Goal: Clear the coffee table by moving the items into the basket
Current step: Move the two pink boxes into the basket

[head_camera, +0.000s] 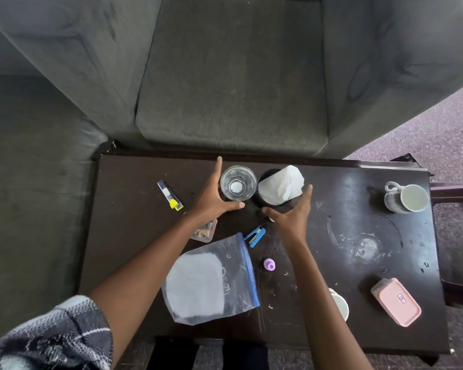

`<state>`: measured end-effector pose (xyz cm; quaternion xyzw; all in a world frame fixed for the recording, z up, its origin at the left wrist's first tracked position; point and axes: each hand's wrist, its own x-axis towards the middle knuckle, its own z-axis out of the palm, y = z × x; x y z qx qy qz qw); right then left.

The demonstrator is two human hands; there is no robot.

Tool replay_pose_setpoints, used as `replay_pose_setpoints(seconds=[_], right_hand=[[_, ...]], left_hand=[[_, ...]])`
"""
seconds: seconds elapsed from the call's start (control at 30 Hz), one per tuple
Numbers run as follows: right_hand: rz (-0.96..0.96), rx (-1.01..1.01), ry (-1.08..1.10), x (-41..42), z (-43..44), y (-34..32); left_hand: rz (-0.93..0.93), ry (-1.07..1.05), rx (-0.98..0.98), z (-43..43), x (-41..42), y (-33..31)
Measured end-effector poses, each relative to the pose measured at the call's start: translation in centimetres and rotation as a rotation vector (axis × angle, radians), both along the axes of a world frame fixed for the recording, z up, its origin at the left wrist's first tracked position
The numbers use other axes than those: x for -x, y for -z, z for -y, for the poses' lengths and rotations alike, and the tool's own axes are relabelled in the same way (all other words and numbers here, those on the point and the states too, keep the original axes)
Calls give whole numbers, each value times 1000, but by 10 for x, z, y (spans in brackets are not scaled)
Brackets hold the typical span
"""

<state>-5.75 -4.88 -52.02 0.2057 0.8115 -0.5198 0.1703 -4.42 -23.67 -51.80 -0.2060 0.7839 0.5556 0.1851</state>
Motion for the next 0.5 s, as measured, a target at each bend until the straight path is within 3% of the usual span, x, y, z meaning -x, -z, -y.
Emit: replay_pose_setpoints(seconds=[0.13, 0.33, 0.4, 0.5], right_hand=[[-38, -83, 153, -36, -4, -19], [-8, -75, 166, -100, 14, -18], [14, -69, 125, -114, 20, -18], [26, -68, 27, -130, 20, -21]], left_hand=[[94, -3, 236, 18, -37, 9], [180, 755, 702, 37, -70, 21], [150, 760, 810, 35, -72, 22], [70, 584, 886, 31, -71, 18]])
